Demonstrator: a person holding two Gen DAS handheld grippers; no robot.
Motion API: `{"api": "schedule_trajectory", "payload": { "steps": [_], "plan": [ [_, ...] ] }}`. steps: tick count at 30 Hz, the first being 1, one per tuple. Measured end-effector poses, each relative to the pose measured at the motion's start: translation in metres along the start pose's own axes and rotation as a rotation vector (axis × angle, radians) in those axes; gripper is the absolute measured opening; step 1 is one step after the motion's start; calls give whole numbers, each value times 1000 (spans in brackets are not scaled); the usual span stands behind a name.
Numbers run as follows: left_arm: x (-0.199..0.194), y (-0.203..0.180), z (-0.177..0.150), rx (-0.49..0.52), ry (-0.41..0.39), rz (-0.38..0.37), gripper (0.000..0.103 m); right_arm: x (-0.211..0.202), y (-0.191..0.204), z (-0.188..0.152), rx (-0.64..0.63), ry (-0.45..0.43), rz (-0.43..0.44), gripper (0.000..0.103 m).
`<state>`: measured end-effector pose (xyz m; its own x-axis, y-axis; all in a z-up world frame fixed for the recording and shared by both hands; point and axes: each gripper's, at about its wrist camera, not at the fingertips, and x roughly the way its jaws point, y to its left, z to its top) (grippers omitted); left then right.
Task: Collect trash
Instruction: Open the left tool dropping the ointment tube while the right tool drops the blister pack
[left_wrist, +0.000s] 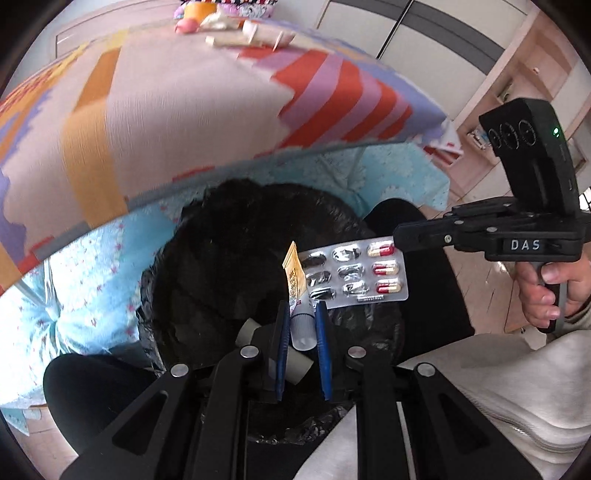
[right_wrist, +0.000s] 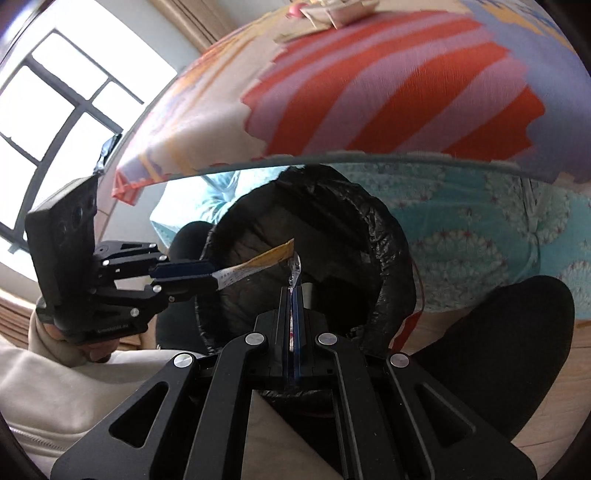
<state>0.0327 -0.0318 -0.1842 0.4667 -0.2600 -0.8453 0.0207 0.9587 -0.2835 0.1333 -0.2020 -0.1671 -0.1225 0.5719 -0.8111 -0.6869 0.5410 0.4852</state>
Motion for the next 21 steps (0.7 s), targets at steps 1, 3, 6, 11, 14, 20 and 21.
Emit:
{"api": "schedule_trajectory", "payload": {
  "steps": [1,3,6,11,14,20,21],
  "plan": [
    [2,2,-1,-5,5,1,14,2,0,1,4,0,0,2],
    [5,2,-1,-9,14,7,14,8,1,1,9,4,1,2],
    [7,1,-1,-9,14,19,14,13,1,0,12,16,0,2],
    [8,4,0,-25,24,41,23,13,-1,1,21,11,0,35],
    [6,3,1,-29,13,47,48,9,0,1,19,-8,-4,47],
    [-4,0,5,-19,-16,41,49,6,-2,4,19,-19,-1,47],
    [-6,0,6,-19,-21,43,49,5,-2,4,19,-20,0,47]
  ]
}}
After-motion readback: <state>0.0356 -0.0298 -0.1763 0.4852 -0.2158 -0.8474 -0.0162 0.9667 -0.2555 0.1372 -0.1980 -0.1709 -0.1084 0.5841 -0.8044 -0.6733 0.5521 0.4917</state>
